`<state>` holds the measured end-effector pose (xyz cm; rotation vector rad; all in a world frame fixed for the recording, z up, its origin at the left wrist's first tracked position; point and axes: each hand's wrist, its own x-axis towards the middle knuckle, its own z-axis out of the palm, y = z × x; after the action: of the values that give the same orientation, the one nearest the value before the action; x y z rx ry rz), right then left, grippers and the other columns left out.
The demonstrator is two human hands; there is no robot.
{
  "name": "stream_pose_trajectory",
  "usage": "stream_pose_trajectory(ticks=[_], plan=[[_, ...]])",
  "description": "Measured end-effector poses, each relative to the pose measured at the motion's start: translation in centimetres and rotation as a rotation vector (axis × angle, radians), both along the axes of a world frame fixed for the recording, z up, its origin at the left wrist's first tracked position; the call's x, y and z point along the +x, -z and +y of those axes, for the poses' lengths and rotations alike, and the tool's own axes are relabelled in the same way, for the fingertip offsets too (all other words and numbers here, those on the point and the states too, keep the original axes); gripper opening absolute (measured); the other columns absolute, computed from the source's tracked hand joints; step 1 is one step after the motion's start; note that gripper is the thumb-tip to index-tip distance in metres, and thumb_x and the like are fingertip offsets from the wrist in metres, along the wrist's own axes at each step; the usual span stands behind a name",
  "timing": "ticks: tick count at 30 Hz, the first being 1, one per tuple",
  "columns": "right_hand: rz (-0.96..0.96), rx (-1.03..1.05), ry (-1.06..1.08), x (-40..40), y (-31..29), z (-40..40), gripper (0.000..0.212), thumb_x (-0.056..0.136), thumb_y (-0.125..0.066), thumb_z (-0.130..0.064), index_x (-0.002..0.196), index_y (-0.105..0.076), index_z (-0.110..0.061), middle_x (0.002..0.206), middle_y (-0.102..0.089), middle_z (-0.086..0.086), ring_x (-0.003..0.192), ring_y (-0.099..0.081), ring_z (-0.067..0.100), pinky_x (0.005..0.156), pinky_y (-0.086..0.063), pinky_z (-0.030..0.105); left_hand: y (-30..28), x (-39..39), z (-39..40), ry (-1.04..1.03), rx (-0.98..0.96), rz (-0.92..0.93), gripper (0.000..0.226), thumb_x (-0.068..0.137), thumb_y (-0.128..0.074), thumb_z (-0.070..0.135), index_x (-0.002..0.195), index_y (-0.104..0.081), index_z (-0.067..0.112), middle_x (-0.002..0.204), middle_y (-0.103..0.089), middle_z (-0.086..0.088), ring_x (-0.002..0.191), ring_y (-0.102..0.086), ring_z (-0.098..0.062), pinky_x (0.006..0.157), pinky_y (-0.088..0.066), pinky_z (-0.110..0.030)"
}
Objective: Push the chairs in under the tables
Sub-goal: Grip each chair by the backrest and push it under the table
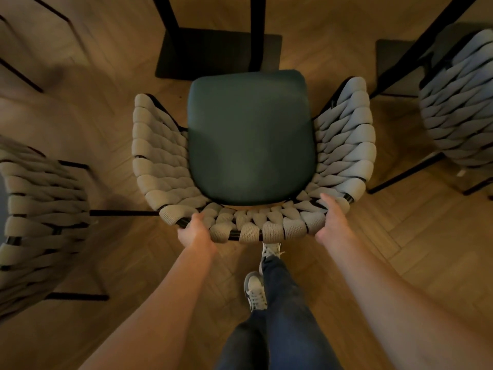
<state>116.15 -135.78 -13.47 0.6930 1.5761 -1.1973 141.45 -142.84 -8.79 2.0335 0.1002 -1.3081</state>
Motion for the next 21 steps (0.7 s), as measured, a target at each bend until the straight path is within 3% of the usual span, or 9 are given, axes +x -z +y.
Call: stream_pose_trajectory(ticks=[4, 9, 14, 19, 21], plan=[[-0.002, 0.027, 0.013, -1.4, -0.1, -2.5, 0.075, 0.056, -0.086, -0.035, 0.126, -0.063, -0.023, 0.114, -0.069, 0.014, 0.099, -0.068, 0.037, 0.095, -0.051, 0.059, 0.2, -0.6, -2.5, 0.054, -0.008, -0.024, 0.053, 0.091, -0.066, 0.017, 0.141, -0.046, 0.016, 0.124, -0.062, -0.009, 0.109, -0.063, -0.029, 0.100, -0.050, -0.046], [0.016, 0.101, 0.043, -4.1, 2.7, -5.9, 0.107, 0.025, -0.085, -0.037, 0.129, -0.060, -0.026, 0.125, -0.063, 0.013, 0.111, -0.062, 0.039, 0.098, -0.047, 0.061, 0.4, -2.4, -6.6, 0.085, -0.023, -0.019, 0.053, 0.092, -0.065, 0.016, 0.141, -0.045, 0.016, 0.126, -0.060, -0.010, 0.111, -0.062, -0.030, 0.102, -0.048, -0.047], [0.035, 0.108, 0.059, -5.8, 3.7, -9.4, 0.107, 0.026, -0.086, -0.037, 0.128, -0.059, -0.028, 0.126, -0.062, 0.011, 0.113, -0.060, 0.039, 0.094, -0.046, 0.065, 0.6, -4.0, -11.1, 0.136, -0.044, -0.029, 0.051, 0.094, -0.062, 0.014, 0.141, -0.045, 0.013, 0.126, -0.060, -0.011, 0.110, -0.062, -0.030, 0.099, -0.051, -0.046], [0.023, 0.075, 0.026, -7.6, 7.1, -12.0, 0.125, 0.004, -0.090, -0.037, 0.126, -0.060, -0.030, 0.125, -0.062, 0.014, 0.109, -0.061, 0.041, 0.093, -0.044, 0.069, 0.5, -5.1, -15.1, 0.197, -0.063, -0.072, 0.051, 0.093, -0.061, 0.012, 0.140, -0.045, 0.007, 0.128, -0.060, -0.013, 0.110, -0.062, -0.030, 0.095, -0.052, -0.040], [0.019, 0.067, 0.024, -7.9, 7.2, -13.3, 0.114, 0.016, -0.091, -0.037, 0.125, -0.060, -0.030, 0.124, -0.062, 0.014, 0.109, -0.061, 0.041, 0.094, -0.044, 0.068, 0.5, -5.5, -16.5, 0.227, -0.072, -0.075, 0.048, 0.093, -0.060, 0.011, 0.139, -0.046, 0.006, 0.124, -0.061, -0.011, 0.105, -0.062, -0.027, 0.090, -0.053, -0.037]])
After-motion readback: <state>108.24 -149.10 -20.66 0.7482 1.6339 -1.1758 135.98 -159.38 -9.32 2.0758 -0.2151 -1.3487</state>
